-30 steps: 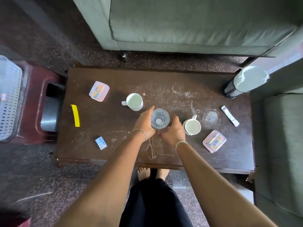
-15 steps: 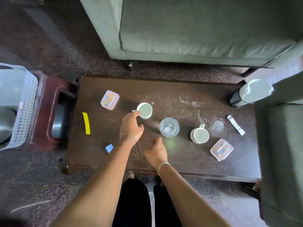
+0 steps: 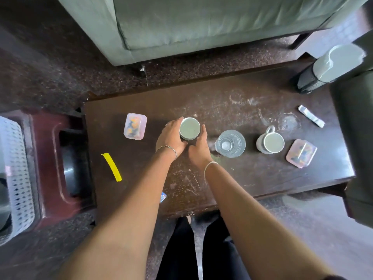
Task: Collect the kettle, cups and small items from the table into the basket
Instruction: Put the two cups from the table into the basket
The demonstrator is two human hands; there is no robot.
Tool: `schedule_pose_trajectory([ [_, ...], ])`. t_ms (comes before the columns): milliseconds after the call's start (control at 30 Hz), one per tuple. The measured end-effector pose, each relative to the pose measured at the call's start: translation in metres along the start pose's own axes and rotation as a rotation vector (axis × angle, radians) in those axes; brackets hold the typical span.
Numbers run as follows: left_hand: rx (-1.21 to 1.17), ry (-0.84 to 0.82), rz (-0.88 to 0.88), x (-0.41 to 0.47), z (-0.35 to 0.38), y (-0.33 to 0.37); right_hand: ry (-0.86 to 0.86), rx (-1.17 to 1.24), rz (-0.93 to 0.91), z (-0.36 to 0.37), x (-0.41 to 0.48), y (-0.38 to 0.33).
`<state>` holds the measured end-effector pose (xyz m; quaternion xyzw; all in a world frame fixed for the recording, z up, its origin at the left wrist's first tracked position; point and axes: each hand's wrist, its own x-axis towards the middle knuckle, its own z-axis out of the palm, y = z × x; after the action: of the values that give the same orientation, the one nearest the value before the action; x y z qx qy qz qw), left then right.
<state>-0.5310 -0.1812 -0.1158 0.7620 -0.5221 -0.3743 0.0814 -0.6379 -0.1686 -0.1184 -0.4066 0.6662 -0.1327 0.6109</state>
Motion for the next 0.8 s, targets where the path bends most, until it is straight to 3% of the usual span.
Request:
schedule_pose_trajectory([
  [433,-0.093,0.007,0.035,0.003,-0.014,0.006,0.079,0.011,0.024,0.002,0.001,-0.009],
  [800,-0.143,0.048,0.028,-0.091,-0.019,0.013,0.133,-0.058,-0.075,-0.016,-0.093,0.007],
])
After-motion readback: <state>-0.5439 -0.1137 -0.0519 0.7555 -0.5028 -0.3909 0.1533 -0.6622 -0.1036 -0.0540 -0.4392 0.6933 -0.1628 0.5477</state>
